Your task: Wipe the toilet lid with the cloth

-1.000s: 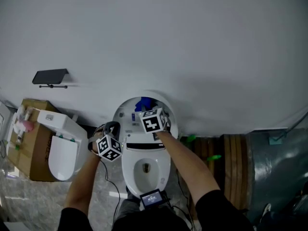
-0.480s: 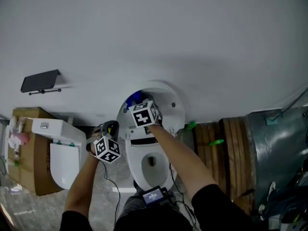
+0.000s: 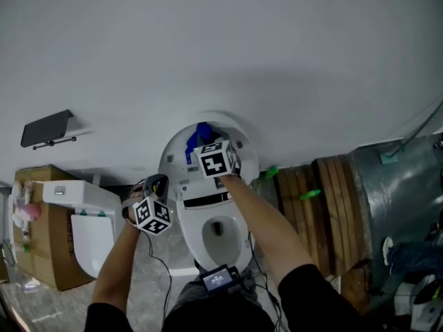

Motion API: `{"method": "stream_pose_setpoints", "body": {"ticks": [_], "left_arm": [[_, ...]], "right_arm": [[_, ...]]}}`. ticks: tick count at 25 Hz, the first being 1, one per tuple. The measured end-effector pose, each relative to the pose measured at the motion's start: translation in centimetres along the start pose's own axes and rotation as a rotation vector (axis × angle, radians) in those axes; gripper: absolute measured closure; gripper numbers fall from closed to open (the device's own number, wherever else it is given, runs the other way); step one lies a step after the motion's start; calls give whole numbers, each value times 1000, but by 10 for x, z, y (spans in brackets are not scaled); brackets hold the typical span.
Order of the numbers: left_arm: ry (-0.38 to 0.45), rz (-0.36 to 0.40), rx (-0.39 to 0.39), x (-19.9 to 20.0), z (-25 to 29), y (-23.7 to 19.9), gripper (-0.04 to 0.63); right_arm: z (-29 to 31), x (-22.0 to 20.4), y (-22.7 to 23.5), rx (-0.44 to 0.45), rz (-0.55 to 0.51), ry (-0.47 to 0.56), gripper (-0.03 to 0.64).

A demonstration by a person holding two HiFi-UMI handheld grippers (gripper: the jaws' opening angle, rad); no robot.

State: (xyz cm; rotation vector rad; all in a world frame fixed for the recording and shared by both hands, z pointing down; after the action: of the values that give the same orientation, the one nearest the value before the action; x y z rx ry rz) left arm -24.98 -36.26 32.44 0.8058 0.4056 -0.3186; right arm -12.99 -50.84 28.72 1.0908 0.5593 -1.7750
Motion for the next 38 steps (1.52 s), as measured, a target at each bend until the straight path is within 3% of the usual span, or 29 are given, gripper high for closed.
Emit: {"method": "stream_pose_setpoints", "body": {"ticks": [7,15,28,38], "left_arm": [[-18,-54,-1,23,22,15,583],[-48,-91,-20,30,32,37,583],[-54,-142,-19,-10,13,38,583],[-43,-134,-57,-54,6,39,583]], "right_arm": [[-12,-23,61,-34,10,-26,515],[-2,-58,73,-29,47,-86,515],[39,-77,-27,63,13,-134,515],[62,-94,-105,135,-12,-156,517]]}}
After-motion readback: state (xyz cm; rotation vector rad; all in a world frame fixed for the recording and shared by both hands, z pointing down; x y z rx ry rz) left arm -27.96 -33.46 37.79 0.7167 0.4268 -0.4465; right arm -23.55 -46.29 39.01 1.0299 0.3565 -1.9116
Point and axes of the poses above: the fingertips, and each gripper's own axes: z forward along the fingers, y to its right, x out of its top, the point moved 2 cm from there along -z, backward along the fingers, and after that the axes turned 8 degrees about z, right-handed, at the moved point
